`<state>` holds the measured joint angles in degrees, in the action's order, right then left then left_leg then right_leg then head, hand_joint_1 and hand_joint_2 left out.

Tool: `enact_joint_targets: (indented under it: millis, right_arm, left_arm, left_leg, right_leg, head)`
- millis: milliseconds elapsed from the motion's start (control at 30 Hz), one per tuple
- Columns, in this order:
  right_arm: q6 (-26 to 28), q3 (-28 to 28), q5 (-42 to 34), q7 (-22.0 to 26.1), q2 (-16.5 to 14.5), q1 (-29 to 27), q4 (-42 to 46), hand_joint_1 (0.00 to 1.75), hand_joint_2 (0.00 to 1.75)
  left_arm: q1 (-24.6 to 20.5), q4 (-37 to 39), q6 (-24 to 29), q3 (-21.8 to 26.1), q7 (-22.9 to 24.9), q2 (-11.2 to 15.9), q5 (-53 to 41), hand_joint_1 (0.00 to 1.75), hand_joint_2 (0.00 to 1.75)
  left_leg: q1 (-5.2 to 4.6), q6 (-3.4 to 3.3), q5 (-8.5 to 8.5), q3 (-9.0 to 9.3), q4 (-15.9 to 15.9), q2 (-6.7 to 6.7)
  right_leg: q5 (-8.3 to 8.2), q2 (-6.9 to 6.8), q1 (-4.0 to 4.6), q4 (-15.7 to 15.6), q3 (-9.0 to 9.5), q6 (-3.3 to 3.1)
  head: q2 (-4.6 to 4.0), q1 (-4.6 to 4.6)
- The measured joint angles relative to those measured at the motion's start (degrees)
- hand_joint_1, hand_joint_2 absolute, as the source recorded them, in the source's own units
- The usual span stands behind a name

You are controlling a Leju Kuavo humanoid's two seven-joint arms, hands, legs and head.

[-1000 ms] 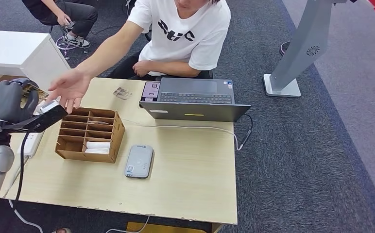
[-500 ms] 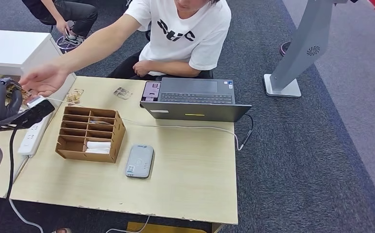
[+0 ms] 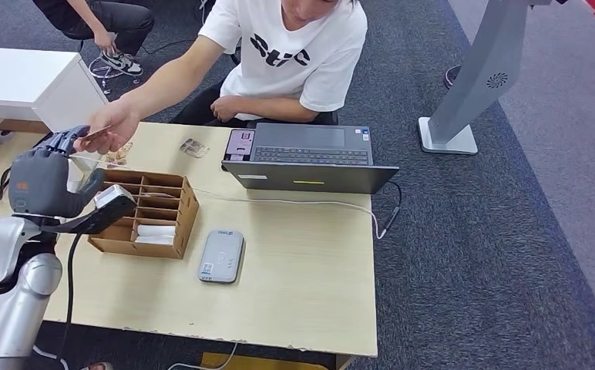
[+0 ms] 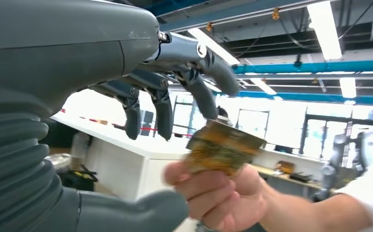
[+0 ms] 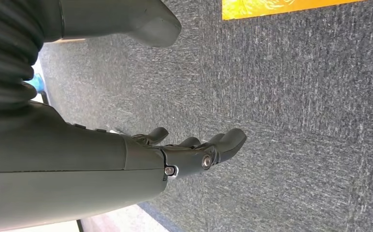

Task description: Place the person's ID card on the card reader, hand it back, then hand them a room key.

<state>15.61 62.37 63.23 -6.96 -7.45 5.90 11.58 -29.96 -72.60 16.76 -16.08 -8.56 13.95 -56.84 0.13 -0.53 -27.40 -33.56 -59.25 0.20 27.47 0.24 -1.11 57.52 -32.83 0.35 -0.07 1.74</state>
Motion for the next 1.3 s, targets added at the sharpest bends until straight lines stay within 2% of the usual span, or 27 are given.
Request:
enact_joint_targets:
  millis: [167,467,567,700,867,967,1033,1167,1300]
  right_arm:
    - [0.0,0.05,-0.26,0.1,0.0,-0.01,0.0,0.0,1.75]
    - [0.09,0.16,-0.61,0.32,0.0,-0.01,0.0,0.0,1.75]
    - [0.27,0.48,-1.01,0.44,-0.03,-0.02,0.0,0.0,1.75]
    - [0.95,1.28,-1.74,0.46,-0.21,-0.12,0.0,0.0,1.75]
    - [1.69,2.16,-2.5,0.47,-0.52,-0.29,0.0,0.0,1.75]
    - [2.54,2.86,-3.12,0.56,-0.71,-0.51,0.0,0.0,1.75]
    - [2.97,3.2,-3.4,0.66,-0.79,-0.64,0.0,0.0,1.75]
    - [3.17,3.87,-3.56,0.87,-0.93,-0.61,0.0,0.0,1.75]
    - [3.17,4.09,-3.61,0.91,-1.03,-0.61,0.0,0.0,1.75]
  left_arm:
    - [2.68,-4.83,-1.08,-0.3,-0.46,-1.41,1.1,0.0,1.75]
    - [6.07,-9.85,-0.91,-1.26,-2.0,-2.44,2.36,0.0,1.75]
    - [8.6,-12.37,1.31,-1.45,-3.44,-2.63,4.73,0.0,1.75]
    - [15.42,-18.17,8.08,-0.4,-7.88,-2.8,12.03,0.0,1.75]
    - [25.74,-25.16,11.33,4.97,-14.84,-4.09,23.94,0.0,1.75]
    - [33.12,-28.56,9.84,11.46,-20.31,-7.25,35.3,0.0,1.75]
    - [37.14,-29.27,8.19,16.23,-23.14,-9.84,39.38,0.0,1.75]
    - [41.43,-29.68,6.85,22.47,-24.97,-13.55,40.39,0.0,1.75]
    - [42.86,-29.82,6.44,25.42,-25.05,-15.65,39.91,0.0,1.75]
  left_leg:
    - [0.01,0.0,0.0,0.0,0.0,0.0]
    - [0.01,0.0,0.01,0.0,0.0,0.0]
    - [0.01,-0.01,-0.02,-0.03,0.01,0.02]
    - [0.01,-0.06,-0.11,-0.04,0.02,0.04]
    - [0.01,-0.02,-0.21,-0.02,0.05,0.1]
    - [0.01,-0.03,-0.26,0.01,0.06,0.16]
    - [0.01,-0.06,-0.28,-0.01,0.06,0.14]
    - [0.01,-0.08,-0.29,-0.02,0.05,0.08]
    - [0.01,-0.08,-0.29,0.0,0.05,0.07]
  right_leg:
    - [0.0,0.0,0.01,0.0,0.0,0.0]
    - [0.0,0.0,0.01,0.0,0.0,0.0]
    - [0.0,0.01,0.0,0.0,0.01,0.01]
    - [0.06,0.03,0.0,0.0,0.0,0.03]
    - [0.11,0.09,0.01,0.0,0.0,0.02]
    - [0.17,0.15,0.0,-0.01,-0.01,0.02]
    - [0.24,0.12,0.0,-0.02,-0.01,0.08]
    - [0.26,0.03,0.0,-0.02,0.02,0.13]
    - [0.25,0.01,0.0,-0.02,0.05,0.13]
  head:
    - [0.0,-0.01]
    - [0.0,0.01]
    - [0.0,-0.01]
    - [0.0,-0.01]
    - [0.0,-0.02]
    - [0.0,-0.04]
    - [0.0,-0.04]
    - [0.0,-0.03]
    - [0.0,-0.03]
